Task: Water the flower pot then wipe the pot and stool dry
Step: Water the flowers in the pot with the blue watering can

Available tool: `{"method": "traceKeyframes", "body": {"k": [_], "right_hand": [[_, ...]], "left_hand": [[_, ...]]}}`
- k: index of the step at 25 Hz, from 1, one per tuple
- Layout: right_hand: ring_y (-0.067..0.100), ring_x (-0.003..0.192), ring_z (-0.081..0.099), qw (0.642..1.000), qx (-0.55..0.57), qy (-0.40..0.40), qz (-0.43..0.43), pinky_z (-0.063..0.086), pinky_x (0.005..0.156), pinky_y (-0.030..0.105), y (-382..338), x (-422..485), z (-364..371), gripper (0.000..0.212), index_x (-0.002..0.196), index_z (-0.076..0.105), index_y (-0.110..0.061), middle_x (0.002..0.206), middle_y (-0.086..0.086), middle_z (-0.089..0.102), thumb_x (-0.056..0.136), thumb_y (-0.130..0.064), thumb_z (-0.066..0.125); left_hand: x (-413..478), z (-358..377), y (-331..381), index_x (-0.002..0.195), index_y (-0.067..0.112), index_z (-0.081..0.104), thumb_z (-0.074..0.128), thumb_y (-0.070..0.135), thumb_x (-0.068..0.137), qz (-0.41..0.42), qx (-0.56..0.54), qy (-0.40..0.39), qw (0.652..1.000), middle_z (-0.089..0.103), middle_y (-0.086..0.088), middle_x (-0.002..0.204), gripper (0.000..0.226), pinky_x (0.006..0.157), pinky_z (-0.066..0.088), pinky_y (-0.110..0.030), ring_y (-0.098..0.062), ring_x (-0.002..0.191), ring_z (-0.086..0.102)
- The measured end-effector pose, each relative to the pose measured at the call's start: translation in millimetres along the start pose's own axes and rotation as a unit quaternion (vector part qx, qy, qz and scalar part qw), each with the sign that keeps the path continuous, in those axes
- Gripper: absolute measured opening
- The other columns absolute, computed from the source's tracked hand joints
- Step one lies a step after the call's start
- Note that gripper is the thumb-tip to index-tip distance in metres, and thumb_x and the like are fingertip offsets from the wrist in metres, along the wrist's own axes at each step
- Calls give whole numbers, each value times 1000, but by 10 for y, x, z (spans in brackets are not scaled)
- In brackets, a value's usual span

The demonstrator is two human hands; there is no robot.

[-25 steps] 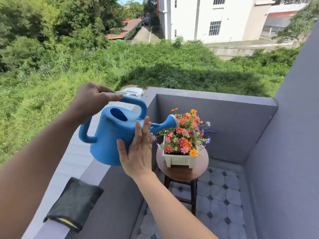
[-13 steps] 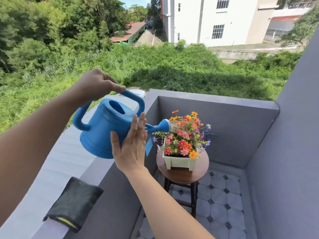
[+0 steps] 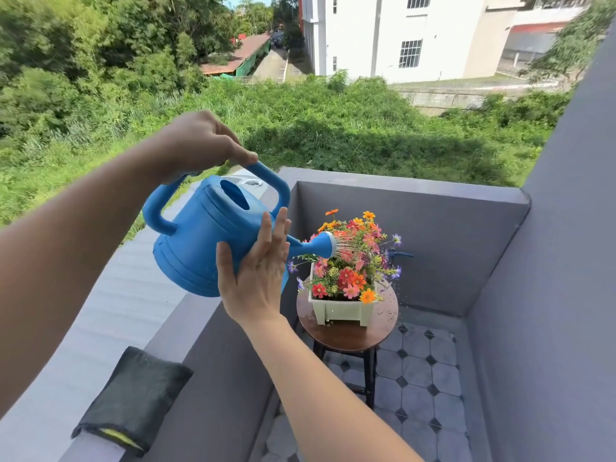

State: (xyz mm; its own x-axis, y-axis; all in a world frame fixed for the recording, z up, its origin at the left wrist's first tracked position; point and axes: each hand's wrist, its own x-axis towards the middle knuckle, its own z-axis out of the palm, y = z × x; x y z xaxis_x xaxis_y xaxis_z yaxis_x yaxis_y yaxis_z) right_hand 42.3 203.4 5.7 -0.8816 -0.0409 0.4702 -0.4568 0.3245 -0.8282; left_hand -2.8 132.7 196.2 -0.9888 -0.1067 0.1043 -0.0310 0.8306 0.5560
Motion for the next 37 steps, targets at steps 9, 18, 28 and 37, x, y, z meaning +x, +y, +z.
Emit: {"method": "traceKeyframes", "body": {"k": [9,18,28,37], "right_hand": [[21,145,-3,998,17,-55,16,5,117,46,-55,219,-44,80,148,0,-15,159,4,-8,85,-57,28],[13,144,-14,997,43,-27,53,-1,118,43,-144,7,76,72,141,-9,-37,157,-5,-17,82,-68,17],[22,145,-1,999,43,-5,10,7,117,50,-74,421,-121,80,147,1,-17,159,7,-4,86,-60,28],[15,145,-4,995,77,-38,43,3,118,44,-152,301,-61,81,148,0,-18,159,2,-5,84,-60,27]], "left_hand": [[140,-60,2,89,7,73,72,34,79,-11,27,34,999,45,-10,59,29,47,28,-24,-18,46,32],[191,-29,86,93,-6,70,74,29,76,-41,51,-40,997,42,-7,52,39,42,25,-22,-16,42,29],[293,-110,270,72,1,64,74,26,77,-27,12,16,999,41,-6,54,28,44,27,-25,-17,45,30],[318,-85,247,59,4,51,75,24,76,-75,64,-1,995,40,-7,53,36,45,26,-25,-17,45,30]]}}
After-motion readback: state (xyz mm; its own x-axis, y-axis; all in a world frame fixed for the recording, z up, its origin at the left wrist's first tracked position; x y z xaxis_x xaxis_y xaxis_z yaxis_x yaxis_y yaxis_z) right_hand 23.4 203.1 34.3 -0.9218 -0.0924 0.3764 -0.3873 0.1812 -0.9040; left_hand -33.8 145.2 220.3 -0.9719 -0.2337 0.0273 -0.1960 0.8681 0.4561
